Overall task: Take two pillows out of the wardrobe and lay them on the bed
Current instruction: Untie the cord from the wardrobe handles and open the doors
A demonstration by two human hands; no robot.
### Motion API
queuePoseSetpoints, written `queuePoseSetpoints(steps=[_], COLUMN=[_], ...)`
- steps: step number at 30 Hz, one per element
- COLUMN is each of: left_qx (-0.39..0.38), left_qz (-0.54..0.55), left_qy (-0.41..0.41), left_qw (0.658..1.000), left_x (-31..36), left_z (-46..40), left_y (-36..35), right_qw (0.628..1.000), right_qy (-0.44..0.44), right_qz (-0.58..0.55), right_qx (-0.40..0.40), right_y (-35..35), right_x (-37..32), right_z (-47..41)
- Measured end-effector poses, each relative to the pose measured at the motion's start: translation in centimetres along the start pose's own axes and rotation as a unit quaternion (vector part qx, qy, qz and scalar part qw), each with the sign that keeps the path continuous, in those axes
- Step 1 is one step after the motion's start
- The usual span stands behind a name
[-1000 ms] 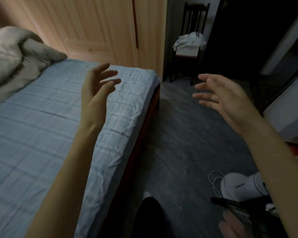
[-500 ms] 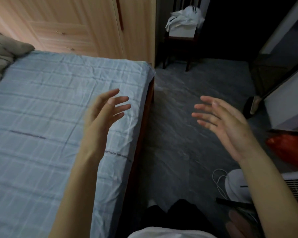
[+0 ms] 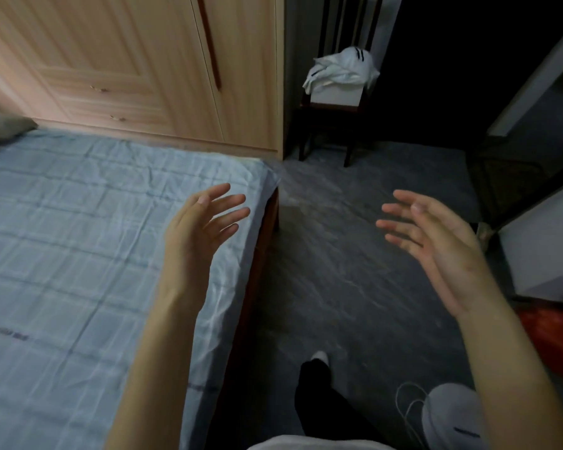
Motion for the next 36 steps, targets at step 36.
queuePoseSetpoints(steps=[36], left_qx=[0.098], left_qz=[0.007], left_qy=[0.004], left_qw=[0.995], left_x=[-1.6], left_z=[-50.4], left_y=[-18.8], right_qw=[0.998], right_qy=[-0.001], right_qz=[-0.013], right_qx=[-0.056], right_y=[6.0], right_x=[-3.9], right_z=[-57.0])
Point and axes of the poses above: each hand's wrist, its own z-axis away from the middle knuckle, its own y-axis out of the back of the hand, x = y × z, the point moved 5 cm from there along -z, towards the middle knuckle, and after that the axes turned 1 degree about -z, right-handed, at the moved point
